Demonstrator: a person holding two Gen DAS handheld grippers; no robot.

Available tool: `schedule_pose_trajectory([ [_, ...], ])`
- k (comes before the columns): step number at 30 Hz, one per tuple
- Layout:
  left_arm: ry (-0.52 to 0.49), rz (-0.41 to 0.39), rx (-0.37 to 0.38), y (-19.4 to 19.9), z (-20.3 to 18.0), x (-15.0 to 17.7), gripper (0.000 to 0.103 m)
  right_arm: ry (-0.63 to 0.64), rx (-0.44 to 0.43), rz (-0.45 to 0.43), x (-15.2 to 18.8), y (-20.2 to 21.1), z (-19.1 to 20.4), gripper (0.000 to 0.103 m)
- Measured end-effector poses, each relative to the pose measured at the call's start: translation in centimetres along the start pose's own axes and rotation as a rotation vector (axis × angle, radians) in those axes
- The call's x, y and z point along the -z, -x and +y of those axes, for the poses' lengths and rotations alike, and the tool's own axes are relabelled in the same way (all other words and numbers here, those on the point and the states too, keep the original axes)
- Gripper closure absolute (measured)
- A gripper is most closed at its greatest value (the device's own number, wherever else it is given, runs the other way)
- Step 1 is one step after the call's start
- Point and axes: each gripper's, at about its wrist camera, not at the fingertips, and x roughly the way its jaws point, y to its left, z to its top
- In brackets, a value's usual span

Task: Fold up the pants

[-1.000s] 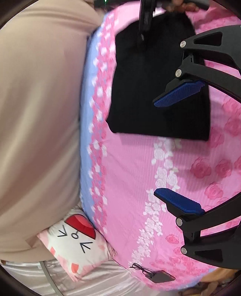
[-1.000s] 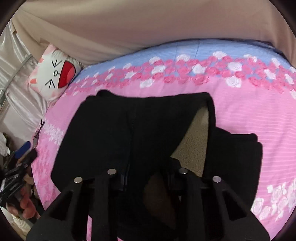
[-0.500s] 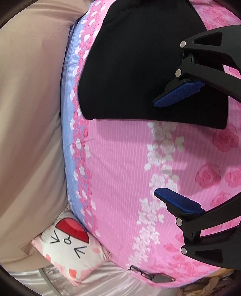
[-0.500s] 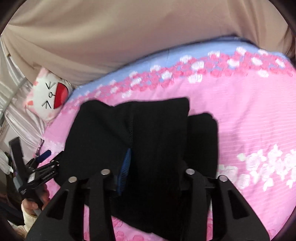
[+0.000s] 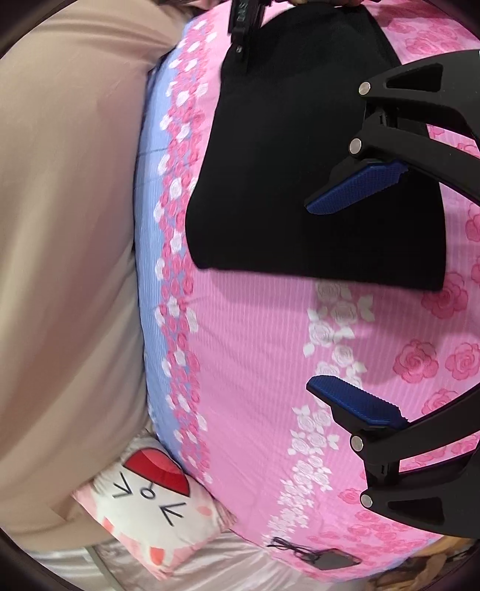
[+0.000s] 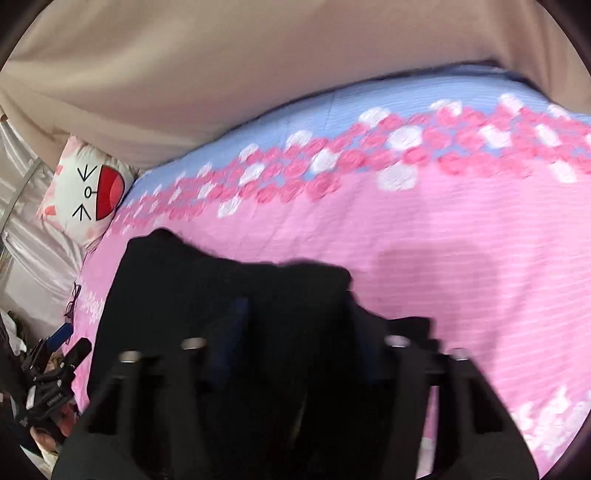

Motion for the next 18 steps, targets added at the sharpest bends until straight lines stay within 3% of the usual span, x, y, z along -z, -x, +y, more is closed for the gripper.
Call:
schedule_pose_trajectory([
  [3, -0.033, -0.003, -0.014, -0.3, -0.7, -0.3, 0.016, 0.047, -0.003, -0.097, 0.5, 4.3, 2.2, 0.082],
  [6, -0.053, 0.006, 0.011, -1.2, -1.6, -0.1, 0.015, 0.059, 0.071, -0.219, 1.6, 9.3, 2.4, 0.083],
  [8, -0.059, 0.024, 0.027, -2.4, -2.5, 0.2, 0.010, 0.058, 0.200, -0.097, 1.8, 5.5, 0.0, 0.082],
  [9, -0.053, 0.020, 0.014, -2.9, -2.9, 0.4, 0.010, 0.028, 0.189, -0.027, 2.2, 3.3, -1.5, 0.077],
  [12, -0.064, -0.001, -0.021, -2.5, -3.2, 0.1, 0.010, -0.121, 0.024, -0.065, 2.5, 4.7, -3.6, 0.067],
  [14, -0.062, -0.003, -0.016, -2.0, -2.8, -0.1, 0.010, -0.175, -0.063, -0.101, 3.3, 7.2, -4.4, 0.054],
  [15, -0.053, -0.003, -0.005, -1.5, -2.4, -0.2, 0.010, -0.154, -0.065, -0.131, 4.2, 8.5, -4.5, 0.046],
  [18, -0.020, -0.003, 0.006, -0.6, -1.6, -0.3, 0.011, -0.155, -0.079, -0.107, 7.5, 9.6, -4.8, 0.046],
])
